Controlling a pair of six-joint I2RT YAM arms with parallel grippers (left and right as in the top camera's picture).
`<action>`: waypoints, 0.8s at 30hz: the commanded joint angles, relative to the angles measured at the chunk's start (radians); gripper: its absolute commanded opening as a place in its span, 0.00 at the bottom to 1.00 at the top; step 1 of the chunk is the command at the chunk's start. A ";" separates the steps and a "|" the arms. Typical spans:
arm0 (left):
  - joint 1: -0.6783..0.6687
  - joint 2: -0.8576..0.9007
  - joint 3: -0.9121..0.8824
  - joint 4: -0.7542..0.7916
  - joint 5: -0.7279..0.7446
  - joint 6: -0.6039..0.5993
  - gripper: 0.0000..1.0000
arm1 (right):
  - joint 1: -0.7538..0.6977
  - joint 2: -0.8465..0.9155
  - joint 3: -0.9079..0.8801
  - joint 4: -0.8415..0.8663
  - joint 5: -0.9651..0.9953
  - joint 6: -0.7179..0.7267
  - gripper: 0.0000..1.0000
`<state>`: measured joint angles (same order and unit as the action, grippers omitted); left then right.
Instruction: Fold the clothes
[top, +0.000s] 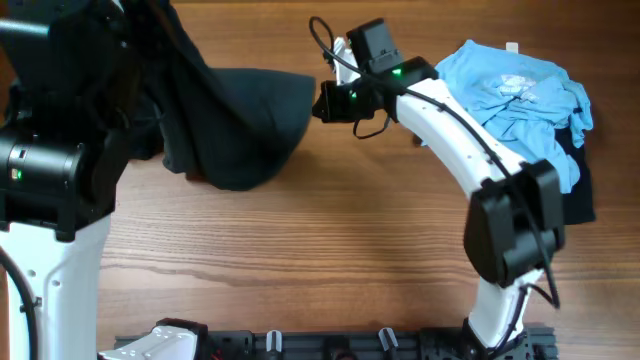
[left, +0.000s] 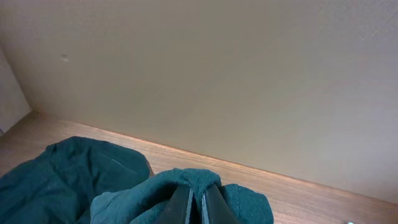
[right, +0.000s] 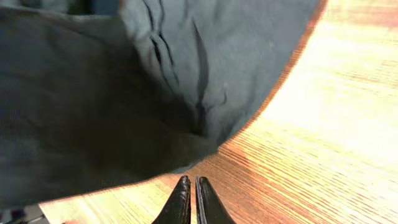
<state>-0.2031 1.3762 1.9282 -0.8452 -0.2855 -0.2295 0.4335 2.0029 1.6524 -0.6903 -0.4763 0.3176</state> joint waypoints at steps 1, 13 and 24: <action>-0.004 -0.013 0.010 0.014 0.005 0.006 0.04 | -0.008 -0.097 0.024 -0.031 0.066 -0.047 0.04; -0.004 -0.013 0.010 0.014 0.005 0.005 0.04 | 0.124 0.014 -0.043 -0.061 -0.139 0.027 0.89; -0.004 -0.012 0.010 0.014 0.005 0.005 0.04 | 0.188 0.184 -0.043 0.158 -0.139 0.112 0.99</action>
<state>-0.2031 1.3762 1.9282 -0.8448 -0.2855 -0.2295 0.6083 2.1399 1.6180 -0.5728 -0.6022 0.4038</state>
